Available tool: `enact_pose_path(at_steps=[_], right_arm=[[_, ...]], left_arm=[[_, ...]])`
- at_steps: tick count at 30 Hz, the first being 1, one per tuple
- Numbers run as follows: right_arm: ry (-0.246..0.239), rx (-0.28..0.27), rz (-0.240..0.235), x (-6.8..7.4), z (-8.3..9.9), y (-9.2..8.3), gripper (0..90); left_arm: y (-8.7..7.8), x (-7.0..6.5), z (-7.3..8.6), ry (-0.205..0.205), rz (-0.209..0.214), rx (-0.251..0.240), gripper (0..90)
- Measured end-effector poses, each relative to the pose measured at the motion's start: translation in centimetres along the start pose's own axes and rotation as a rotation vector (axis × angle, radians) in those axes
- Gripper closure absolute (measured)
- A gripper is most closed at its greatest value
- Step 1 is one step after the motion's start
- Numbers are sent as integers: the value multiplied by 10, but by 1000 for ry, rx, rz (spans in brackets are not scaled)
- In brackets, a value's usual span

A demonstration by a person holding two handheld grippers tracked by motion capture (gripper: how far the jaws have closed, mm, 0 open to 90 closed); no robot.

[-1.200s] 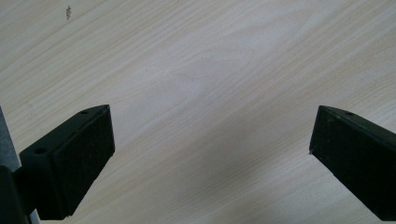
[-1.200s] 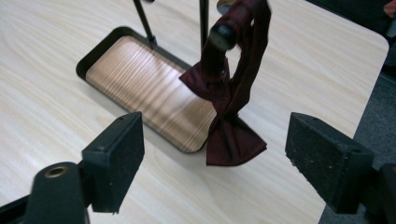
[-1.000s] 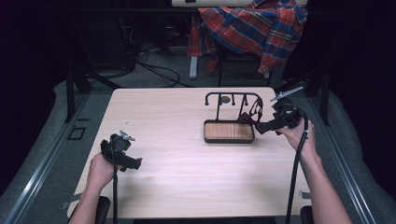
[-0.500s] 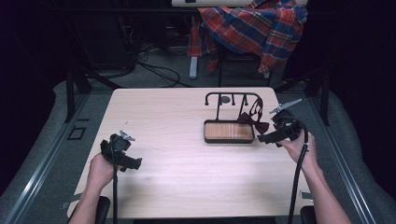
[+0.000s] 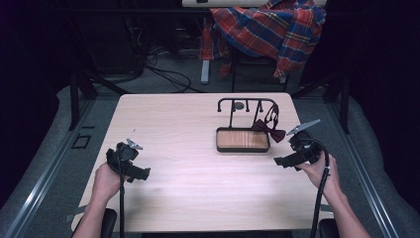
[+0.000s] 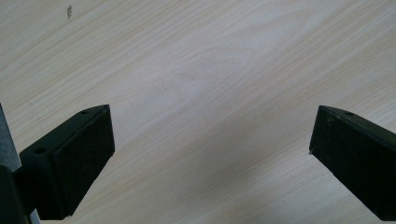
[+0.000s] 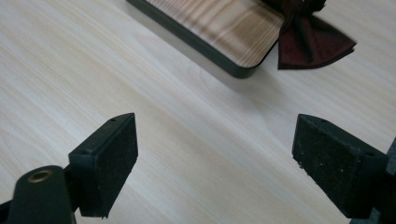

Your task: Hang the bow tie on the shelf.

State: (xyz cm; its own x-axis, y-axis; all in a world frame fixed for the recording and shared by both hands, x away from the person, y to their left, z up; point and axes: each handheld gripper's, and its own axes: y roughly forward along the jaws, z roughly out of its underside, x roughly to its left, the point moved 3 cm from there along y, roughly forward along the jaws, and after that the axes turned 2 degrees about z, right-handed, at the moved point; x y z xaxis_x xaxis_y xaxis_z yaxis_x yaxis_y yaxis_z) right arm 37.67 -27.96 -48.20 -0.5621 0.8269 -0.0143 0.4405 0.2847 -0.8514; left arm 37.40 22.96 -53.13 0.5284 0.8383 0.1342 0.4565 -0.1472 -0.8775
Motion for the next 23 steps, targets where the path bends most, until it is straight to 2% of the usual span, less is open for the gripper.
enact_pose_path(at_steps=[3,6,8,11,12,15,16,18,21,23], right_arm=[[2,10,0,1,5,3,138],[-10,65,-4,6,18,10,124],[-12,73,-5,7,21,12,116],[-14,115,-13,10,34,17,109],[-18,125,-1,9,36,16,109],[-20,134,-14,10,41,18,106],[-36,155,-8,12,46,21,100],[-45,169,-6,12,48,23,99],[-42,182,-35,13,50,27,101],[-59,200,-27,14,50,30,104]], left_arm=[[0,0,0,-1,-1,0,1],[0,1,0,-3,-2,1,1],[0,1,0,-3,-2,1,1],[0,0,0,-2,0,1,1],[0,0,0,-3,0,2,1],[0,0,1,-4,-1,2,1],[0,0,1,-4,-1,4,1],[0,0,0,-3,1,4,1],[1,0,0,0,1,7,1],[1,0,0,-1,3,6,1]])
